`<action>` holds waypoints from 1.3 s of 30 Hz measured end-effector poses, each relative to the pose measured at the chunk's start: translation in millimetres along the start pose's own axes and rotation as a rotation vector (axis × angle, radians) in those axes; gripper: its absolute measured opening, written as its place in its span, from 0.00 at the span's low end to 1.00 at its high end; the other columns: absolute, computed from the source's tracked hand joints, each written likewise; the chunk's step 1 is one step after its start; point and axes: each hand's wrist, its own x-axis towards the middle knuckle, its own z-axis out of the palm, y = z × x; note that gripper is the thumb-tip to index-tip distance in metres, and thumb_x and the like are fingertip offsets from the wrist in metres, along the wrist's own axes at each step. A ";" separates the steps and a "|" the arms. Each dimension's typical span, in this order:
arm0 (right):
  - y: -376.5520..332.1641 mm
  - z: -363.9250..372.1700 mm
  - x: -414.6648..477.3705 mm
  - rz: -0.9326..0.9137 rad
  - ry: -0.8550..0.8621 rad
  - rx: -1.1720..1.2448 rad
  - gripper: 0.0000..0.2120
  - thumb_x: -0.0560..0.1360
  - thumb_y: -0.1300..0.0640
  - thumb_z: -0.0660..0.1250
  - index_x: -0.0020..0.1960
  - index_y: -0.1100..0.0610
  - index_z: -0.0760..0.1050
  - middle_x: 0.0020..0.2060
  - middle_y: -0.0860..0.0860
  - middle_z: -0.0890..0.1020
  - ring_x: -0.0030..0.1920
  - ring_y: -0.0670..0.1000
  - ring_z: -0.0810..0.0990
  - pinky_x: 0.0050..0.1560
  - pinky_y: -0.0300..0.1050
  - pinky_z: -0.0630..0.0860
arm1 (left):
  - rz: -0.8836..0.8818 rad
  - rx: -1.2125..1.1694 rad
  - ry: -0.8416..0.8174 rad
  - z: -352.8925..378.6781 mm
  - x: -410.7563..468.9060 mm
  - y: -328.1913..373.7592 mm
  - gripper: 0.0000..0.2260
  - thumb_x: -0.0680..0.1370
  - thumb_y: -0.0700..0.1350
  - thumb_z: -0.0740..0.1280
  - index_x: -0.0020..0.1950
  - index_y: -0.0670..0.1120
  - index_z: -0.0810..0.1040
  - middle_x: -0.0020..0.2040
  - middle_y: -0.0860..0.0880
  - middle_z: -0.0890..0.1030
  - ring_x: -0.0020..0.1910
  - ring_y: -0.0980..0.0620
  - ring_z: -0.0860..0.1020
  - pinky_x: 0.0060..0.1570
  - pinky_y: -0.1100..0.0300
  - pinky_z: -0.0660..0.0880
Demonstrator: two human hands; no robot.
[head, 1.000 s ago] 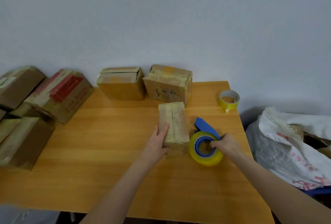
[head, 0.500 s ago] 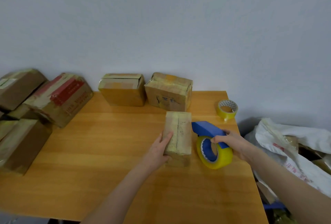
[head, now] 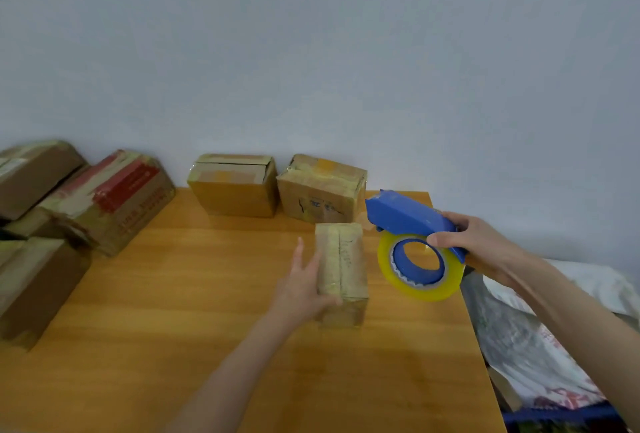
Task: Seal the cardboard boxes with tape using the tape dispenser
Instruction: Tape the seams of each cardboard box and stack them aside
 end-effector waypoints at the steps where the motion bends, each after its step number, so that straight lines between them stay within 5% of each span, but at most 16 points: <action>1: -2.4 1.5 -0.3 -0.027 -0.001 -0.016 0.29 0.56 0.54 0.80 0.56 0.52 0.78 0.52 0.56 0.83 0.50 0.59 0.82 0.53 0.55 0.79 | -0.015 -0.145 0.090 -12.0 -1.9 7.6 0.38 0.75 0.54 0.70 0.79 0.52 0.52 0.79 0.48 0.44 0.75 0.48 0.58 0.71 0.48 0.63; 3: -4.4 6.9 -0.5 -0.085 -0.030 -0.039 0.35 0.49 0.48 0.78 0.56 0.52 0.78 0.50 0.54 0.83 0.49 0.55 0.83 0.52 0.51 0.80 | -0.058 -0.504 0.195 -30.1 -3.3 17.4 0.26 0.79 0.54 0.64 0.75 0.48 0.64 0.76 0.48 0.63 0.70 0.52 0.67 0.67 0.55 0.67; 6: -6.1 20.0 -0.8 -0.145 -0.112 -0.074 0.37 0.48 0.46 0.76 0.57 0.50 0.77 0.49 0.51 0.83 0.47 0.51 0.83 0.44 0.41 0.79 | -0.198 -1.057 -0.004 -37.0 -6.7 26.4 0.24 0.79 0.60 0.57 0.66 0.44 0.72 0.63 0.46 0.78 0.57 0.52 0.78 0.57 0.55 0.76; 10: -5.6 36.9 5.5 -0.155 -0.154 -0.118 0.38 0.48 0.45 0.77 0.57 0.50 0.76 0.50 0.50 0.83 0.49 0.51 0.83 0.50 0.47 0.80 | -0.319 -1.390 -0.217 -35.6 -17.1 32.7 0.31 0.79 0.65 0.51 0.64 0.40 0.74 0.59 0.42 0.81 0.57 0.43 0.80 0.54 0.50 0.78; 14: -7.5 41.7 5.3 -0.165 -0.153 -0.284 0.35 0.50 0.39 0.75 0.55 0.49 0.75 0.47 0.48 0.82 0.43 0.46 0.83 0.44 0.41 0.78 | -0.301 -1.514 -0.200 -32.9 -21.9 29.8 0.32 0.80 0.64 0.49 0.64 0.38 0.74 0.58 0.41 0.81 0.59 0.43 0.79 0.58 0.52 0.76; 20: -8.0 44.5 -3.0 -0.179 -0.196 -0.504 0.28 0.54 0.44 0.74 0.53 0.47 0.72 0.47 0.48 0.80 0.43 0.45 0.82 0.38 0.35 0.75 | -0.359 -1.470 -0.211 -22.9 -29.2 31.4 0.26 0.81 0.61 0.52 0.56 0.41 0.78 0.53 0.41 0.83 0.54 0.45 0.81 0.55 0.54 0.78; 26: -3.1 33.8 -7.5 -0.165 -0.141 -0.202 0.35 0.49 0.43 0.74 0.54 0.51 0.75 0.45 0.49 0.81 0.41 0.45 0.82 0.40 0.37 0.75 | -0.448 -1.360 0.019 -28.2 -20.2 18.0 0.22 0.80 0.56 0.62 0.60 0.38 0.78 0.51 0.44 0.84 0.48 0.48 0.82 0.41 0.56 0.80; 31: -7.2 28.3 -10.2 -0.181 -0.207 -0.192 0.35 0.49 0.46 0.75 0.56 0.50 0.75 0.48 0.47 0.81 0.46 0.46 0.82 0.44 0.38 0.75 | -0.365 -1.225 -0.183 -45.0 -14.4 21.6 0.28 0.76 0.66 0.59 0.58 0.44 0.80 0.50 0.50 0.85 0.55 0.50 0.80 0.49 0.55 0.77; 35: -6.3 30.6 -12.3 -0.190 -0.254 -0.201 0.36 0.50 0.46 0.76 0.57 0.52 0.75 0.43 0.40 0.81 0.46 0.45 0.82 0.45 0.39 0.76 | -0.309 -1.171 -0.132 -52.8 -11.7 31.9 0.11 0.76 0.49 0.70 0.52 0.42 0.80 0.39 0.51 0.84 0.40 0.54 0.80 0.41 0.60 0.78; 39: -8.0 32.6 -12.8 -0.171 -0.296 -0.242 0.38 0.50 0.44 0.77 0.59 0.48 0.74 0.50 0.45 0.82 0.49 0.48 0.83 0.46 0.40 0.78 | -0.271 -1.158 -0.038 -55.3 -10.3 29.6 0.02 0.77 0.40 0.69 0.47 0.41 0.80 0.33 0.48 0.79 0.32 0.55 0.76 0.35 0.63 0.78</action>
